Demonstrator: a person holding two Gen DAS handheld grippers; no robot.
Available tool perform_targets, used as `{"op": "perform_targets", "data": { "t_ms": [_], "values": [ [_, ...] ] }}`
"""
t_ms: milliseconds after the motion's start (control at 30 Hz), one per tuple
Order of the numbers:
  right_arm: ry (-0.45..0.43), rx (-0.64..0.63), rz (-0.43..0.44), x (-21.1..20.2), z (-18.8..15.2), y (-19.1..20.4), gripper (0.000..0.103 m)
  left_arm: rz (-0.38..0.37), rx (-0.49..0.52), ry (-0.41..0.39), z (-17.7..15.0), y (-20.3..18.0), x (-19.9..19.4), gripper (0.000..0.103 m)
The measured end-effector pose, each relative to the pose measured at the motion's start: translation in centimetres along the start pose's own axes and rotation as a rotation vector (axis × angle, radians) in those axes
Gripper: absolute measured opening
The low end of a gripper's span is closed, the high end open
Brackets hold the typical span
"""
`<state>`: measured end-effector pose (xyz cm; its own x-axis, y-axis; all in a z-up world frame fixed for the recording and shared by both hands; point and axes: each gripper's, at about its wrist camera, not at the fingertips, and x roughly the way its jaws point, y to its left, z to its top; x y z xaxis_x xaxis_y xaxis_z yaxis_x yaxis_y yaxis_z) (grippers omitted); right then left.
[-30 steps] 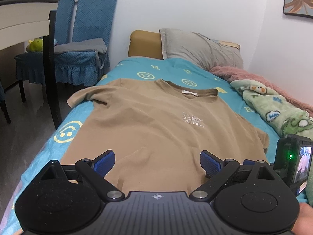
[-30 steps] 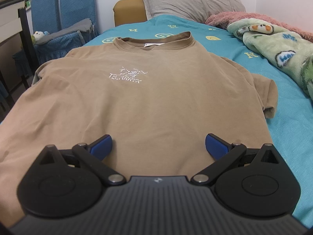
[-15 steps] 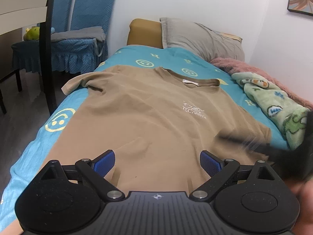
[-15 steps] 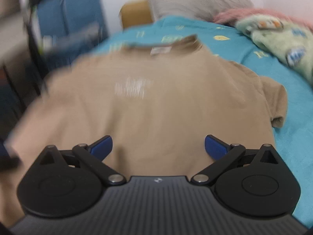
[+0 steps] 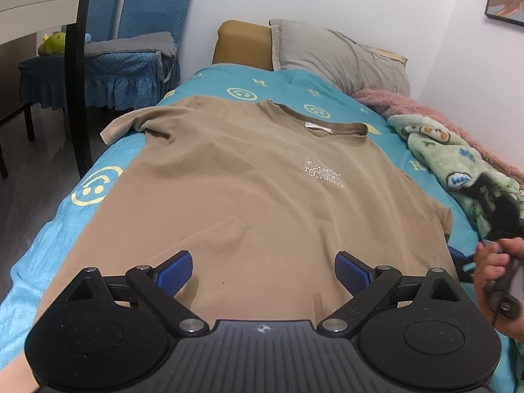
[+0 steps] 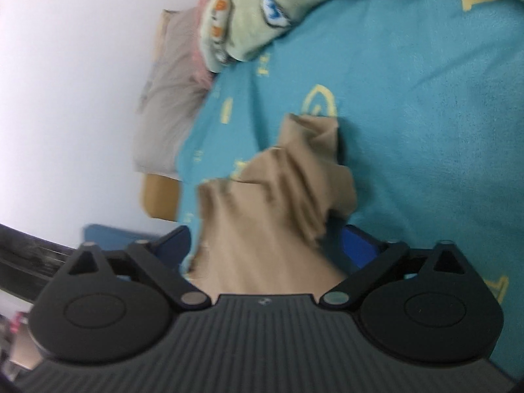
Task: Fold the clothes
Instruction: 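Grasp the T-shirt sleeve with the right gripper and fold it toward the collar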
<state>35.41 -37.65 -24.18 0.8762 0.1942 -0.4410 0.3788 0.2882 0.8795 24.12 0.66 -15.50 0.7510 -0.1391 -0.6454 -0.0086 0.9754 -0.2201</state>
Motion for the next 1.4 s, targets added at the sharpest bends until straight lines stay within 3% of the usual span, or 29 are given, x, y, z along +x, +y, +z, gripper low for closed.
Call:
{"op": "perform_targets", "data": {
  "t_ms": [167, 333, 433, 533, 567, 600, 633, 800, 933, 1100, 1200, 1400],
  "values": [
    [-0.055, -0.002, 0.016, 2.2, 0.7, -0.6, 0.071, -0.016, -0.031, 0.023, 0.0, 0.3, 0.6, 0.095],
    [-0.129, 0.053, 0.065, 4.6, 1.7, -0.9, 0.07, -0.024, -0.032, 0.035, -0.2, 0.2, 1.3, 0.095],
    [-0.164, 0.051, 0.064, 5.9, 2.7, -0.9, 0.064, -0.026, -0.029, 0.041, -0.2, 0.0, 1.7, 0.095],
    [-0.16, 0.046, 0.057, 7.5, 3.9, -0.7, 0.053, -0.025, -0.021, 0.039, -0.1, -0.2, 1.9, 0.095],
    [-0.14, 0.028, 0.04, 8.1, 4.1, -0.4, 0.039, -0.029, -0.019, 0.033, -0.1, -0.2, 1.9, 0.095],
    [-0.118, -0.008, 0.014, 8.7, 4.1, 0.2, 0.018, -0.028, -0.014, 0.028, 0.0, -0.3, 1.8, 0.095],
    [-0.119, -0.052, -0.002, 8.8, 4.2, 0.9, 0.014, -0.024, -0.009, 0.023, 0.0, -0.4, 1.7, 0.095],
    [-0.222, -0.228, -0.025, 6.7, 4.9, 4.0, 0.01, -0.02, 0.001, 0.015, 0.1, -0.6, 1.4, 0.095],
    [-0.327, -0.412, -0.117, 3.8, 5.7, 7.1, 0.009, -0.038, -0.001, -0.019, 0.6, -0.5, 0.3, 0.095],
    [-0.371, -0.61, -0.183, 2.3, 5.2, 12.5, 0.008, -0.06, 0.009, -0.088, 1.5, -0.4, -1.9, 0.095],
    [-0.399, -0.734, -0.233, 2.6, 2.9, 16.6, 0.008, -0.048, 0.013, -0.115, 2.1, 0.1, -3.1, 0.095],
    [-0.44, -1.009, -0.295, 3.5, -5.2, 23.6, 0.008, -0.024, -0.021, -0.14, 3.7, 2.8, -5.2, 0.096]
  ]
}}
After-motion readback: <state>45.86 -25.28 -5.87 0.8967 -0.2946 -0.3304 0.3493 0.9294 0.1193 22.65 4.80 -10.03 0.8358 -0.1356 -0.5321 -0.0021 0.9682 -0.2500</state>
